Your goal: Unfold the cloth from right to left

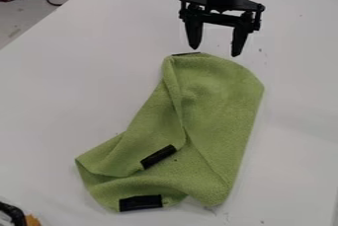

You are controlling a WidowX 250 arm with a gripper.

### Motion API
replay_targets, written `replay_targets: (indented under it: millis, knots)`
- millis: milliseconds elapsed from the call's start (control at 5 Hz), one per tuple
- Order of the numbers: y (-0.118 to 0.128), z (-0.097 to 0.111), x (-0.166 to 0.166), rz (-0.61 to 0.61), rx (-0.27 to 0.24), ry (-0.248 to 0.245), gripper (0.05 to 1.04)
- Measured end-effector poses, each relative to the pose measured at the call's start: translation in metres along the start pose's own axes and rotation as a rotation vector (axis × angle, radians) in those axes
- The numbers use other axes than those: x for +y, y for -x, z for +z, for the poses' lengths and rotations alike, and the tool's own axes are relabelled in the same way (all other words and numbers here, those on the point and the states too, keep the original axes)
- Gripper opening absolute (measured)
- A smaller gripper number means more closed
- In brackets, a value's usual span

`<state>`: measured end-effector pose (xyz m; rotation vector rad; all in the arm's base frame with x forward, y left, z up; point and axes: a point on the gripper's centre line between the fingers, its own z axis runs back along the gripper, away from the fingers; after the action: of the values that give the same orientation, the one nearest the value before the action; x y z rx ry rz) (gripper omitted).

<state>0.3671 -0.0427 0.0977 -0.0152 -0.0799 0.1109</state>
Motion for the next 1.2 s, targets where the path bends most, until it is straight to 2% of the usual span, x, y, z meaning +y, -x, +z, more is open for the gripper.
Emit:
replay_targets:
  millis: [200, 400, 600, 1000, 1200]
  knots:
    - [0.005, -0.015, 0.000, -0.003, 0.046, -0.006, 1.001]
    - [0.028, -0.021, 0.002, -0.065, 0.134, 0.000, 1.001]
    - [0.055, -0.008, 0.005, -0.079, 0.156, 0.021, 1.001]
    - [0.108, -0.017, 0.017, -0.272, 0.248, 0.051, 1.001]
    - [0.130, -0.020, 0.024, -0.296, 0.199, 0.032, 1.001]
